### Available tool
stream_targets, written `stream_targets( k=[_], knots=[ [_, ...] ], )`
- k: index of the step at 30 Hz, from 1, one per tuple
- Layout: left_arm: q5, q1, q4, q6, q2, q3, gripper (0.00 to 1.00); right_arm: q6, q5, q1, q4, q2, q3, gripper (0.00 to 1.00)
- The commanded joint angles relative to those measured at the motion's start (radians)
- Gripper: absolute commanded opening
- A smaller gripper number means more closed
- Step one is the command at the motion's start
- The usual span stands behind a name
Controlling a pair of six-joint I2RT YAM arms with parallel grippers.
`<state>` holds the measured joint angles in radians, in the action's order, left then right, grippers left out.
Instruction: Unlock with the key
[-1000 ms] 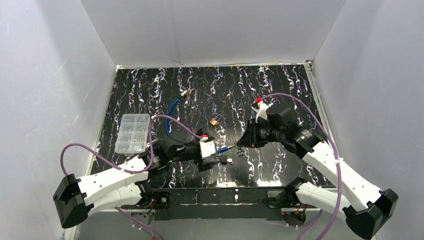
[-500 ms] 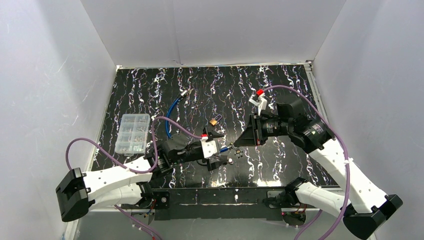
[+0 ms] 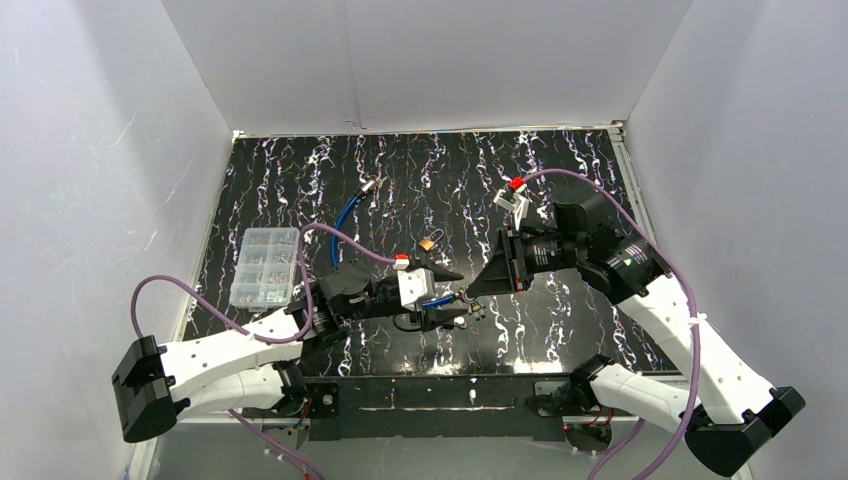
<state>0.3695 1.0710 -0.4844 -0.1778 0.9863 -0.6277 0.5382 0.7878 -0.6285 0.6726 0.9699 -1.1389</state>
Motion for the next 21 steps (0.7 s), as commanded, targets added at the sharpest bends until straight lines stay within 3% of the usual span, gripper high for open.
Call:
stream_targets(
  k=[1, 5, 10, 15, 16, 19, 21],
  knots=[
    [0.084, 0.006, -0.021, 0.027, 0.01, -0.039, 0.34, 0.01, 0.042, 0.006, -0.048, -0.007, -0.054, 0.01],
    [0.116, 0.006, -0.002, 0.021, 0.0, -0.029, 0.18, 0.013, 0.041, 0.006, -0.049, -0.012, -0.058, 0.01],
    [0.122, 0.007, 0.0, 0.02, 0.0, -0.031, 0.15, 0.016, 0.045, 0.006, -0.056, -0.012, -0.058, 0.01],
    [0.139, 0.007, 0.005, 0.033, -0.001, -0.031, 0.35, 0.023, 0.049, 0.007, -0.068, -0.014, -0.059, 0.01],
    [0.136, 0.008, 0.005, 0.033, -0.001, -0.028, 0.35, 0.025, 0.048, 0.006, -0.069, -0.014, -0.061, 0.01],
    [0.129, 0.007, 0.001, 0.028, -0.003, -0.024, 0.26, 0.027, 0.049, 0.006, -0.072, -0.013, -0.062, 0.01],
    [0.121, 0.007, 0.0, 0.026, -0.006, -0.024, 0.15, 0.027, 0.047, 0.006, -0.073, -0.013, -0.062, 0.01]
  ],
)
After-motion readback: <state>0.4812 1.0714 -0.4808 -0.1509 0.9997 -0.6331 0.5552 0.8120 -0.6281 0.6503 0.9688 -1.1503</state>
